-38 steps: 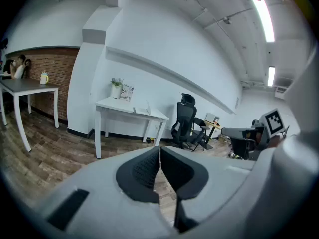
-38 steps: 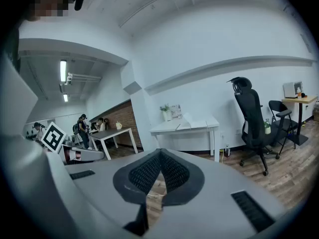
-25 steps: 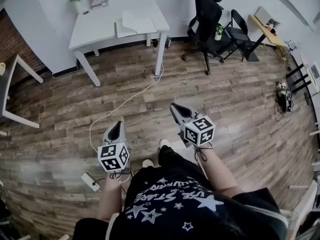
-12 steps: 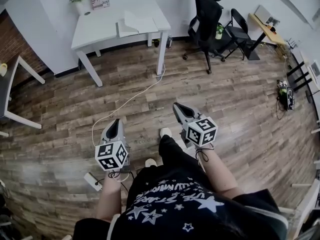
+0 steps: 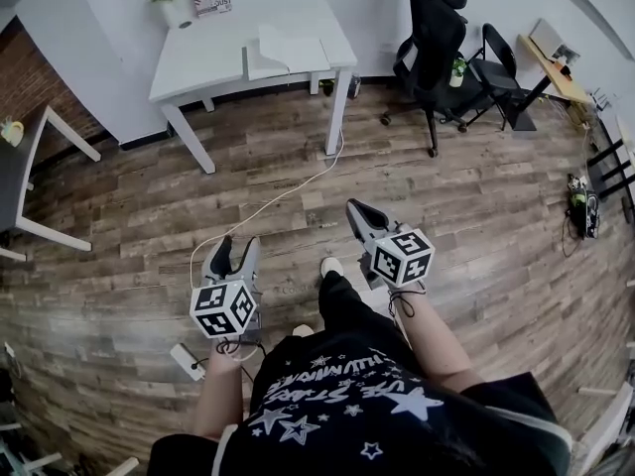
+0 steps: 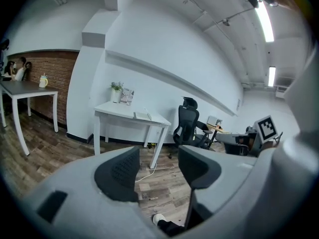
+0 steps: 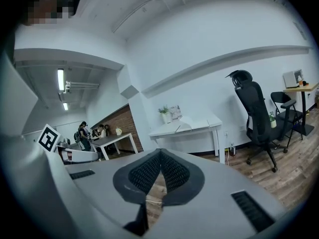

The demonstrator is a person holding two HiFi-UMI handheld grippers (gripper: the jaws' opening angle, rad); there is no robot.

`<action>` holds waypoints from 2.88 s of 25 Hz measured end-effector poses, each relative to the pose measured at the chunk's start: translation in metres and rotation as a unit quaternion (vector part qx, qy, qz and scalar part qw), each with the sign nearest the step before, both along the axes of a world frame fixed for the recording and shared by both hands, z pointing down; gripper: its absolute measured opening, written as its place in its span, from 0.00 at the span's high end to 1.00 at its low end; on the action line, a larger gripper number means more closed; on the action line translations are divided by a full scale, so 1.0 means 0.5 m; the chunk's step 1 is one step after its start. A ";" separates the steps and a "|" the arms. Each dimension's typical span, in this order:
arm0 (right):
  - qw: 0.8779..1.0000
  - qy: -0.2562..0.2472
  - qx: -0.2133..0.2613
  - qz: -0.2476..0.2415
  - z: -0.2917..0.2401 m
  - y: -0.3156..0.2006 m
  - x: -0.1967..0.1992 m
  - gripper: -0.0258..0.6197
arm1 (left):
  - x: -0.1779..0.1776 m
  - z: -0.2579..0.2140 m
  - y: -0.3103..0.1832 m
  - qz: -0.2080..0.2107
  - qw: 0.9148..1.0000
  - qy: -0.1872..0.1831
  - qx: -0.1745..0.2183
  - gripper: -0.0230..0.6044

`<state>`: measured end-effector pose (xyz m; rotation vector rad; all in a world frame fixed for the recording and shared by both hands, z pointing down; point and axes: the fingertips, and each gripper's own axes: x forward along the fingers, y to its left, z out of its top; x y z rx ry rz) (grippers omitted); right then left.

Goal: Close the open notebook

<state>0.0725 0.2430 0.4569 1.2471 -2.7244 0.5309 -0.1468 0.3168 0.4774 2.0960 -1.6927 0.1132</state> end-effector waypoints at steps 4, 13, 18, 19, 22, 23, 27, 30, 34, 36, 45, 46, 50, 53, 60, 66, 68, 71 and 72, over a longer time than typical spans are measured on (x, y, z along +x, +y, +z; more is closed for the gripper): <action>1.000 0.003 -0.007 -0.009 0.016 -0.107 0.009 0.95 | 0.004 0.009 -0.095 -0.015 1.000 0.009 -0.009 0.54; 1.000 0.010 0.000 -0.025 0.002 -0.357 0.061 0.95 | 0.073 -0.025 -0.333 -0.024 1.000 0.005 0.009 0.52; 0.999 0.004 -0.007 -0.045 0.003 -0.440 0.080 0.95 | 0.098 -0.032 -0.408 -0.041 0.999 -0.001 0.006 0.52; 0.999 0.004 -0.007 -0.050 0.004 -0.453 0.082 0.95 | 0.100 -0.030 -0.418 -0.046 0.999 0.000 0.004 0.52; 0.998 0.003 -0.011 -0.062 0.007 -0.487 0.085 0.95 | 0.104 -0.026 -0.441 -0.060 0.998 0.005 -0.001 0.52; 0.998 0.002 -0.013 -0.064 0.008 -0.497 0.086 0.95 | 0.106 -0.025 -0.448 -0.062 0.998 0.005 -0.003 0.52; 0.997 -0.002 -0.017 -0.069 0.010 -0.522 0.088 0.95 | 0.110 -0.025 -0.466 -0.064 0.998 0.000 -0.008 0.52; 0.998 -0.004 -0.021 -0.067 0.016 -0.541 0.084 0.95 | 0.095 -0.023 -0.483 -0.070 0.998 0.004 -0.010 0.52; 0.998 -0.005 -0.027 -0.058 0.028 -0.573 0.073 0.95 | 0.069 -0.008 -0.517 -0.068 0.997 0.006 -0.017 0.52; 0.998 -0.004 -0.028 -0.053 0.030 -0.594 0.064 0.95 | 0.053 -0.004 -0.545 -0.069 0.997 0.010 -0.018 0.52; 0.999 0.011 -0.033 -0.023 0.042 -0.728 0.021 0.95 | -0.011 0.017 -0.710 -0.044 0.998 0.034 -0.025 0.52; 0.999 0.012 -0.034 -0.020 0.044 -0.747 0.012 0.95 | -0.023 0.021 -0.731 -0.042 0.998 0.037 -0.027 0.52; 0.999 0.017 -0.041 -0.009 0.052 -0.825 -0.032 0.95 | -0.073 0.042 -0.814 -0.033 0.998 0.045 -0.042 0.52; 0.999 0.024 -0.045 -0.002 0.059 -0.880 -0.061 0.95 | -0.103 0.057 -0.872 -0.024 0.997 0.052 -0.052 0.52; 0.998 0.036 -0.055 0.019 0.063 -0.985 -0.112 0.95 | -0.157 0.098 -0.994 -0.014 0.993 0.084 -0.080 0.52; 0.996 0.052 -0.066 0.036 0.077 -1.034 -0.132 0.95 | -0.186 0.144 -1.065 -0.007 0.987 0.113 -0.112 0.52; 0.995 0.055 -0.069 0.043 0.079 -1.049 -0.138 0.95 | -0.195 0.160 -1.084 -0.009 0.984 0.127 -0.123 0.52; 0.994 0.059 -0.073 0.052 0.083 -1.069 -0.145 0.95 | -0.205 0.183 -1.110 -0.014 0.978 0.155 -0.140 0.52; 0.994 0.061 -0.075 0.054 0.086 -1.073 -0.148 0.95 | -0.207 0.191 -1.118 -0.013 0.976 0.163 -0.145 0.52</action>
